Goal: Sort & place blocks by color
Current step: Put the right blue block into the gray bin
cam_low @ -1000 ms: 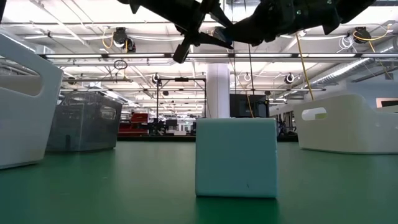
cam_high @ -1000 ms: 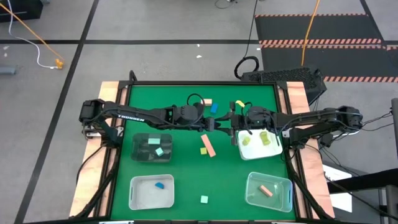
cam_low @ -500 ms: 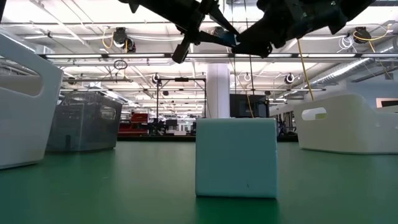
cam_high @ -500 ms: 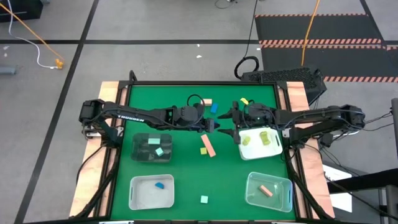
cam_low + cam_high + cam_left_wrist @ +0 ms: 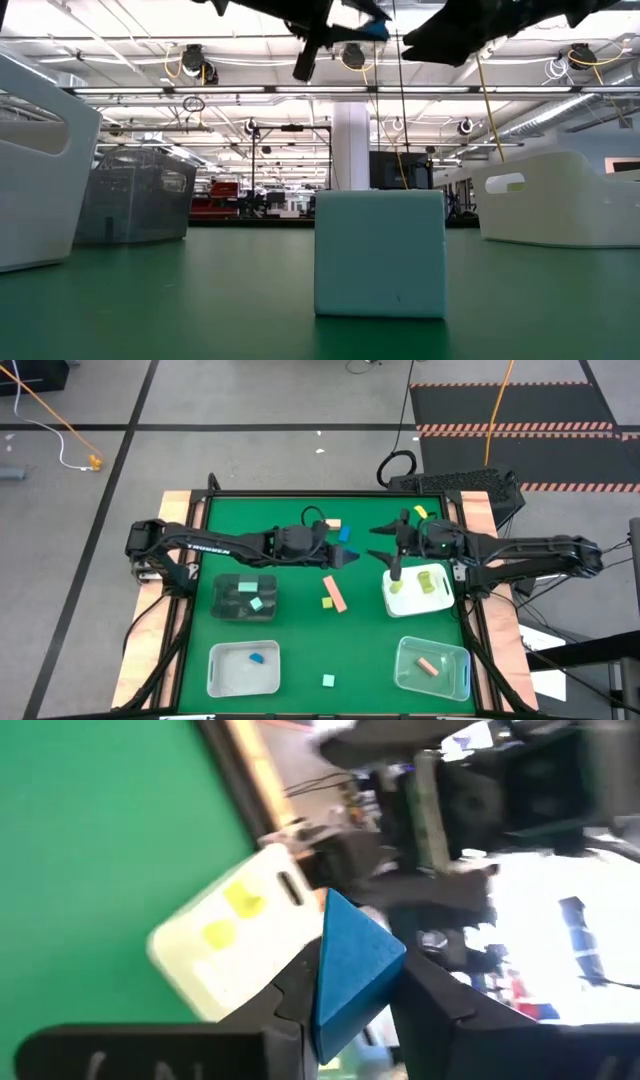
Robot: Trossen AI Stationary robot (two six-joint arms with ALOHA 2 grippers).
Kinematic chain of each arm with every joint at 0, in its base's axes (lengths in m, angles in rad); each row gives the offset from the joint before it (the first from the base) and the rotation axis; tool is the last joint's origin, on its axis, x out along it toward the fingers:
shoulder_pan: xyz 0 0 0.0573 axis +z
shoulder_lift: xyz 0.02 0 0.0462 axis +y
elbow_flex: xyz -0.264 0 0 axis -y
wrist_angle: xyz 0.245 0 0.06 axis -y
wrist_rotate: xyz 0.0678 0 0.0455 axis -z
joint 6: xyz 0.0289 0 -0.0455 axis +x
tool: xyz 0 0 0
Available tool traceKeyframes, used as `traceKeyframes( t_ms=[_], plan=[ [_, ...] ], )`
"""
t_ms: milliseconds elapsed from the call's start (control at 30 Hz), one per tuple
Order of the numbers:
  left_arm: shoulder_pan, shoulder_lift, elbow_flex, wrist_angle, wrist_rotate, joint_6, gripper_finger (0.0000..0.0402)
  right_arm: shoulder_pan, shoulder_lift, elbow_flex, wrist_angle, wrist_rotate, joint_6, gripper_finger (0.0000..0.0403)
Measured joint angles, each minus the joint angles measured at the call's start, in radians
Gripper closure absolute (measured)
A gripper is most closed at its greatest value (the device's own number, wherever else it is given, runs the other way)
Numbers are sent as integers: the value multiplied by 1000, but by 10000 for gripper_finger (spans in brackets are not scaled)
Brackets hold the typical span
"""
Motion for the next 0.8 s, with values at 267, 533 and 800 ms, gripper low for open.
traceKeyframes(
  t_ms=[267, 533, 800],
  plan=[
    [-23, -88, 2, 13, 50, 71, 304, -4, -37, 0, -24, 59, -1, 145],
    [-108, -180, 1, 12, 36, 105, 312, -4, -36, 0, -43, 56, 5, 145],
    [-230, -197, 1, -53, 28, 36, 308, -4, -36, 0, -42, 56, 5, 145]
  ],
)
